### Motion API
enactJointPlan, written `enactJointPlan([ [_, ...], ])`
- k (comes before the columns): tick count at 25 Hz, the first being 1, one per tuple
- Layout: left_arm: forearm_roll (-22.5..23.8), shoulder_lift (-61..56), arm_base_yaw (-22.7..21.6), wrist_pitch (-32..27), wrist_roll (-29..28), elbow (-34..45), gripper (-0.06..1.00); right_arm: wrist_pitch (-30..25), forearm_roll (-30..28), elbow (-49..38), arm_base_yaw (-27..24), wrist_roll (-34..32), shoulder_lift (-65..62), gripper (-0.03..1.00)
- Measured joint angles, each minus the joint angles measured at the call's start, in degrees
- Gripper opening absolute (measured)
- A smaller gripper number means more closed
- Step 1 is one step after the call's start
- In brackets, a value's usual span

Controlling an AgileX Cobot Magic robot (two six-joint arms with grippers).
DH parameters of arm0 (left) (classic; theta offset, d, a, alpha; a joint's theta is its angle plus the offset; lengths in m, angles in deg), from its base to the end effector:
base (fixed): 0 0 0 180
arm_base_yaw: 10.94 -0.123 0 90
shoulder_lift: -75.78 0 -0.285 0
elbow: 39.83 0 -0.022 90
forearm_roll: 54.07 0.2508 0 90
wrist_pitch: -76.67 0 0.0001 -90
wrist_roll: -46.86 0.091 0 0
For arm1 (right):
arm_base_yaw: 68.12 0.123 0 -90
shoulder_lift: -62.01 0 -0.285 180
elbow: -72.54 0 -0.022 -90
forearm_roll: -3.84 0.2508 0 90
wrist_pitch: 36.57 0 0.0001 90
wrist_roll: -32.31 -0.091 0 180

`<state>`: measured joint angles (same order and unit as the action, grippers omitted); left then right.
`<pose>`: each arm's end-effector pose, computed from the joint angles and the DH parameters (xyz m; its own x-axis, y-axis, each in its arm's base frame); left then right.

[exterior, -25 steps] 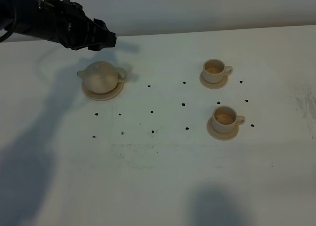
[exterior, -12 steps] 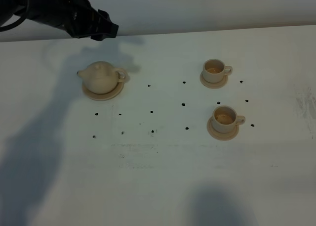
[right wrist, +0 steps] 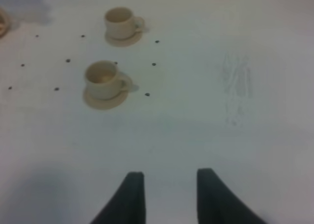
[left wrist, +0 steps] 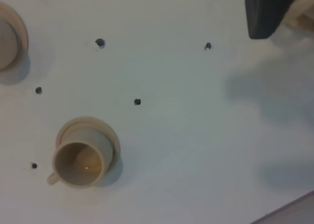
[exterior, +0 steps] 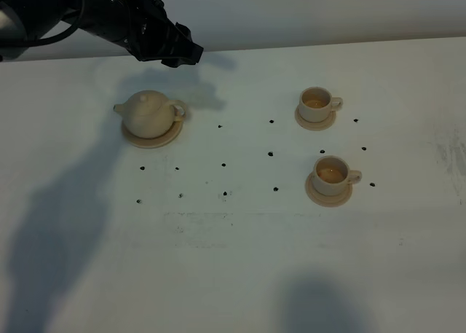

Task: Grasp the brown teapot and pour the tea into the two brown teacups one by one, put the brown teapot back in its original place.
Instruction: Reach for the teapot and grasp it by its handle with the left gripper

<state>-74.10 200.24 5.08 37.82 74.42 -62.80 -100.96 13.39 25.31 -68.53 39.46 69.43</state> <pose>0.4464 -0.1486 0.2629 -0.6236 0.3853 -0.6802 0.5440 0.8388 -0.0236 -0.0118 0.0137 0.2795 -0.4735 -0.0482 -0.8795 -0.1490 0.9885 0.0261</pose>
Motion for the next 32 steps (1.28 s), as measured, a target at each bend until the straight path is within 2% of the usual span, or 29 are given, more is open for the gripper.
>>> enactJointPlan([
  [16,0.3,4.5,0.0,-0.1,-1.6,-1.2,0.46,0.0,0.3,0.0,0.0,0.0,0.0,0.22],
  [21,2.9,5.4,0.0,1.3,-2.1,-2.0,0.46,0.0,0.3,0.0,0.0,0.0,0.0,0.22],
  [26,3.2,7.0,-0.1,4.0,-2.4,-2.2,0.46,0.0,0.3,0.0,0.0,0.0,0.0,0.22],
  [32,3.3,11.4,0.7,1.6,-4.3,-8.9,0.46,0.0,0.3,0.0,0.0,0.0,0.0,0.22],
])
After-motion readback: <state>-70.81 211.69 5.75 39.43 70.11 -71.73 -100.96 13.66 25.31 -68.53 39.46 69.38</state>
